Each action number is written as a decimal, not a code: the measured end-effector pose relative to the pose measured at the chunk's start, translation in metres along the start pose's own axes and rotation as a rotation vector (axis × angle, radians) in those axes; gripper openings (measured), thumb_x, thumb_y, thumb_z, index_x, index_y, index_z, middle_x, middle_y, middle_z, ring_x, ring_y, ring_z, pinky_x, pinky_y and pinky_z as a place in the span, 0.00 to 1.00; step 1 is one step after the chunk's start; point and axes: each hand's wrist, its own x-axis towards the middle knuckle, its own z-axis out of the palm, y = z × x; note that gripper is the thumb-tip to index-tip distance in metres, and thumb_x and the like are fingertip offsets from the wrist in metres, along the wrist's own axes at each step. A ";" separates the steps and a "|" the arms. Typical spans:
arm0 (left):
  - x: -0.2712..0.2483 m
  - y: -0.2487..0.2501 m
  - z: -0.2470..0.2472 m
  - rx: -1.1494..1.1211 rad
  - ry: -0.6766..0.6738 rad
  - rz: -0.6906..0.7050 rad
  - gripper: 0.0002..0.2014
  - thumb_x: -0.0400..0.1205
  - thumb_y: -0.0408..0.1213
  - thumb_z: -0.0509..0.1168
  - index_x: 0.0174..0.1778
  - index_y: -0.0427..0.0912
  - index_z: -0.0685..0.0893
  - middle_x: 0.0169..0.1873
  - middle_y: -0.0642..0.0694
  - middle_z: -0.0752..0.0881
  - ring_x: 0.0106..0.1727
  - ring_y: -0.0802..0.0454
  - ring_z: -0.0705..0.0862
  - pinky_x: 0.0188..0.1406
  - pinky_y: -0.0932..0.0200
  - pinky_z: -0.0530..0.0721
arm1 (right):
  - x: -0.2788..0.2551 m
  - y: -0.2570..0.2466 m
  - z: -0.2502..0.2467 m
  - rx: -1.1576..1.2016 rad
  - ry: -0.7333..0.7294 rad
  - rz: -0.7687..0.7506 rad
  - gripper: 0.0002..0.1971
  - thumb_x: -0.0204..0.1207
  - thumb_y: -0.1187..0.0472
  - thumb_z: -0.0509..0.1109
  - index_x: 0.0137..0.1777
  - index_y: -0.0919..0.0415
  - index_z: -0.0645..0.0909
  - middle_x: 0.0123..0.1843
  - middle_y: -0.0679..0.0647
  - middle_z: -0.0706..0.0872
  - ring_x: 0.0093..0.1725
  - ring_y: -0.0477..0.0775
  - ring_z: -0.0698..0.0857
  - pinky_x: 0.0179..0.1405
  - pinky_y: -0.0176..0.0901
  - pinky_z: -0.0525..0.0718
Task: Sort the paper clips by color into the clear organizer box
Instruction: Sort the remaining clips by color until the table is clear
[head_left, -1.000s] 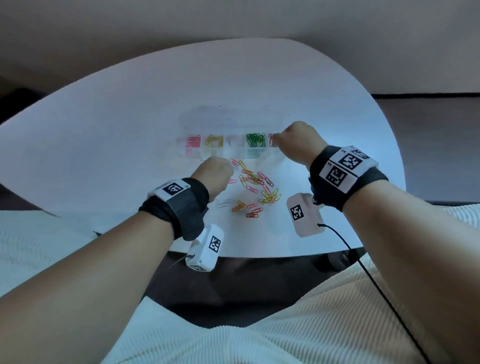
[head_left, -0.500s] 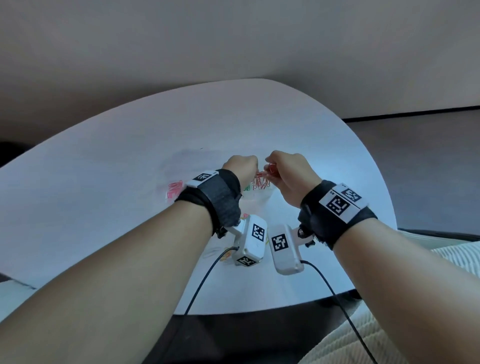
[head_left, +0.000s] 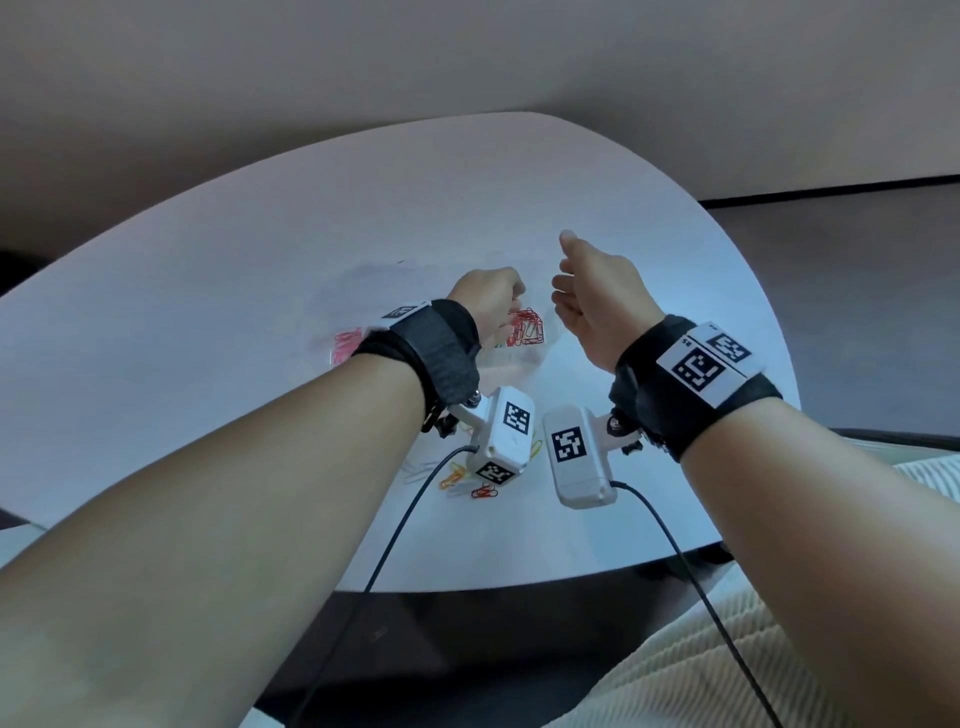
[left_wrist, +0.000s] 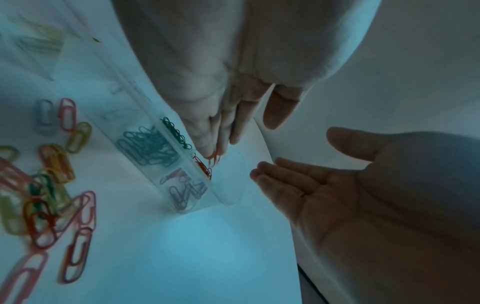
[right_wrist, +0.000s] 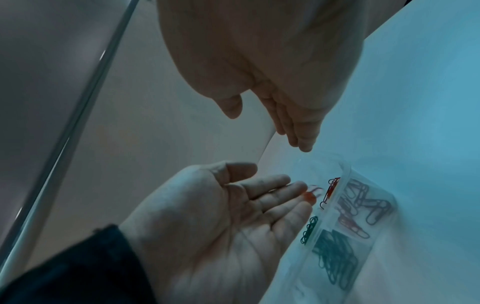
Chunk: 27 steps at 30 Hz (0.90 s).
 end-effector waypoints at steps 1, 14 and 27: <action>0.000 -0.002 -0.001 -0.010 -0.015 0.003 0.05 0.84 0.32 0.56 0.46 0.37 0.76 0.43 0.41 0.77 0.43 0.46 0.76 0.43 0.59 0.78 | -0.001 -0.001 0.000 -0.006 0.009 -0.016 0.32 0.84 0.47 0.61 0.73 0.76 0.70 0.75 0.72 0.72 0.74 0.72 0.71 0.74 0.67 0.70; -0.054 -0.043 -0.070 0.479 0.047 0.324 0.10 0.80 0.28 0.62 0.47 0.44 0.86 0.41 0.45 0.91 0.37 0.50 0.86 0.36 0.60 0.83 | -0.019 0.012 0.000 -0.538 -0.222 -0.274 0.04 0.79 0.61 0.69 0.45 0.58 0.85 0.37 0.53 0.88 0.32 0.50 0.86 0.36 0.42 0.84; -0.069 -0.132 -0.082 0.875 0.151 0.356 0.03 0.76 0.41 0.70 0.38 0.55 0.85 0.33 0.57 0.84 0.41 0.51 0.85 0.43 0.58 0.82 | -0.018 0.084 -0.017 -1.230 -0.240 -0.367 0.07 0.72 0.60 0.79 0.49 0.53 0.92 0.40 0.48 0.89 0.33 0.42 0.82 0.28 0.27 0.74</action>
